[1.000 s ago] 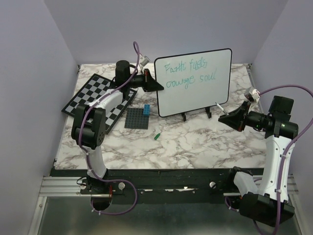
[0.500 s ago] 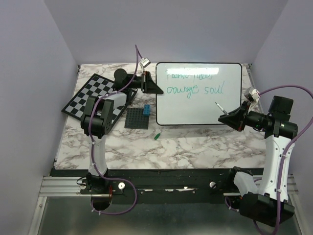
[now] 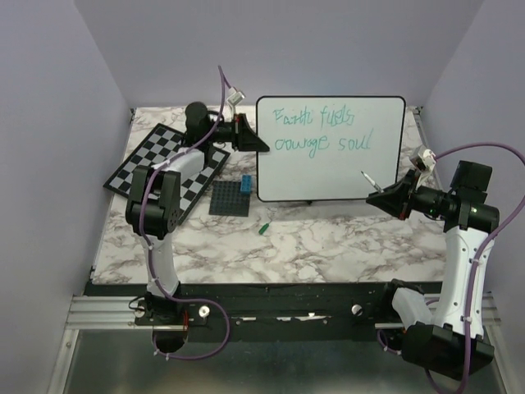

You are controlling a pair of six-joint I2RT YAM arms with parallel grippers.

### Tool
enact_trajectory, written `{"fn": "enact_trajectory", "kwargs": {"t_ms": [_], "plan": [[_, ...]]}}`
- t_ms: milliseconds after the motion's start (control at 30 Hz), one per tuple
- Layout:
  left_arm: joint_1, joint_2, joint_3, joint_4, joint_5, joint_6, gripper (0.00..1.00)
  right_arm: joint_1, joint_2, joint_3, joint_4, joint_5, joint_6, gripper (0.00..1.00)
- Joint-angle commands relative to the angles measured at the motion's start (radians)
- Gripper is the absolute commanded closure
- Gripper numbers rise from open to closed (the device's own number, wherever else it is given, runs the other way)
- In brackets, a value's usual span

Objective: Write a sentence on the whiteboard
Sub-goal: Place the whiteboard on the whiteboard stand.

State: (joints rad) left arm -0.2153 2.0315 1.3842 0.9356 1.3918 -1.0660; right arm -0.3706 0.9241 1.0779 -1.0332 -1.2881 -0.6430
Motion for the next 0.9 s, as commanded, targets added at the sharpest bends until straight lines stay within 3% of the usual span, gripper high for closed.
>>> {"fn": "enact_trajectory", "kwargs": {"t_ms": [0, 33, 300, 567, 867], "plan": [[-0.022, -0.165, 0.27, -1.082, -0.301, 0.93, 1.0, -0.007, -0.01, -0.009, 0.015, -0.013, 0.011, 0.99], [-0.027, -0.154, 0.292, -1.121, -0.289, 0.972, 1.0, -0.007, -0.01, -0.009, 0.015, -0.017, 0.008, 1.0], [-0.027, -0.177, 0.177, -0.989, -0.307, 0.948, 1.0, -0.007, -0.011, -0.01, 0.013, -0.014, 0.006, 0.99], [-0.026, -0.175, 0.138, -1.009, -0.342, 1.02, 1.0, -0.007, -0.005, -0.013, 0.015, -0.011, 0.006, 1.0], [-0.003, -0.16, -0.062, -0.767, -0.384, 0.956, 1.0, -0.007, -0.008, -0.022, 0.015, -0.01, 0.003, 1.0]]}}
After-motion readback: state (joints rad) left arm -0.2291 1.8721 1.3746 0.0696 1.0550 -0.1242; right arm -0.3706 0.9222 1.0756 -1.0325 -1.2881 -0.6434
